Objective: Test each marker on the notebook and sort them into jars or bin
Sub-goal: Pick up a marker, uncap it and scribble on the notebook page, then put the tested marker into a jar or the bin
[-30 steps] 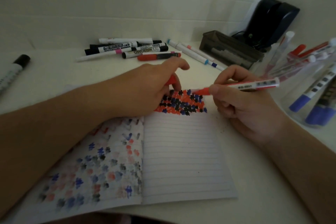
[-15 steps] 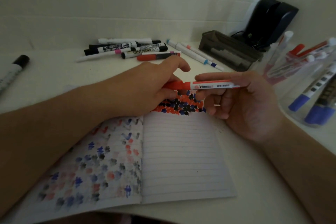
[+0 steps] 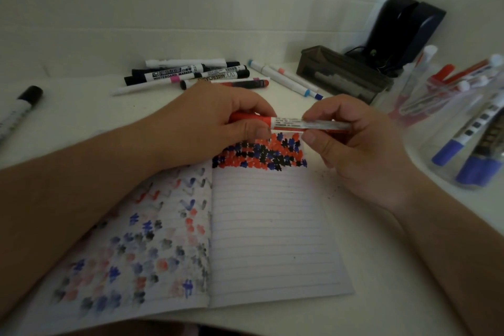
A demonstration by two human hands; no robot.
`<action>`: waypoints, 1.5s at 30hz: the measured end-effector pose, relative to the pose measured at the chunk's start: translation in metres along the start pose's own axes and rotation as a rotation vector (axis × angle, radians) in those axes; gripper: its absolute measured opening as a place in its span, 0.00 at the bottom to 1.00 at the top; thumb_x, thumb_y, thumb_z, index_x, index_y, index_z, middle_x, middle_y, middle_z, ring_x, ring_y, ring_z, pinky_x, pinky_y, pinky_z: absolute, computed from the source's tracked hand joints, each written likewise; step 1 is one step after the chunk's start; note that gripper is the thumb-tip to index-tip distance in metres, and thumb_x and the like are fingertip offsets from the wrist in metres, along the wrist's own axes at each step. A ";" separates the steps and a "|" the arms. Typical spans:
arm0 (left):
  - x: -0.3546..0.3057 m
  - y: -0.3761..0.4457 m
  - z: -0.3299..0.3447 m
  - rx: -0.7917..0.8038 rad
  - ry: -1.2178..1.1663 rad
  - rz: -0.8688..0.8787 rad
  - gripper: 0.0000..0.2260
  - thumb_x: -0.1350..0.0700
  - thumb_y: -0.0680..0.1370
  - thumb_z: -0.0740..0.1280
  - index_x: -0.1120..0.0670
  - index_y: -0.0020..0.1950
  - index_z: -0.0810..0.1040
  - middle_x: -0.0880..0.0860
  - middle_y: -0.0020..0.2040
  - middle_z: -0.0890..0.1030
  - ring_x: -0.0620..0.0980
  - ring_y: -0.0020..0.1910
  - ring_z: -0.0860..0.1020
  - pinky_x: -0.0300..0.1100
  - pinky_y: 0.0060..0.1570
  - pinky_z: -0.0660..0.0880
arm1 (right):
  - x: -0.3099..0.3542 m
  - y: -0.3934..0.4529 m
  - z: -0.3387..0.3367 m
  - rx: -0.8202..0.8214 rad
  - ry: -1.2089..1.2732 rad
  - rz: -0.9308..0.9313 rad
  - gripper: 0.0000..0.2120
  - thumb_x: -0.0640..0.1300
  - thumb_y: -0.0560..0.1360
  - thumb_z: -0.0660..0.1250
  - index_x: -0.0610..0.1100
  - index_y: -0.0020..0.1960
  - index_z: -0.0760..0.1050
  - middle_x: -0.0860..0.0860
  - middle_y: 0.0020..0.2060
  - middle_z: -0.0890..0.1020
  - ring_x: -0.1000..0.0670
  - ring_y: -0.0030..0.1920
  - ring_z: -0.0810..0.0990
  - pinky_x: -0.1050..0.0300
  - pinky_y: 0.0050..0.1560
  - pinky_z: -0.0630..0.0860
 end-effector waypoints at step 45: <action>-0.041 -0.005 0.039 0.180 0.288 -0.120 0.07 0.43 0.83 0.63 0.44 0.55 0.72 0.45 0.43 0.78 0.44 0.41 0.76 0.41 0.37 0.67 | 0.001 -0.031 -0.007 0.009 -0.155 0.270 0.05 0.53 0.78 0.72 0.54 0.47 0.81 0.55 0.40 0.81 0.54 0.42 0.77 0.54 0.43 0.72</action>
Point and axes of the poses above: each hand's wrist, its own y-axis towards the middle knuckle, its own z-axis out of the palm, x = y × z, the point moved 6 cm from there along y, towards the middle knuckle
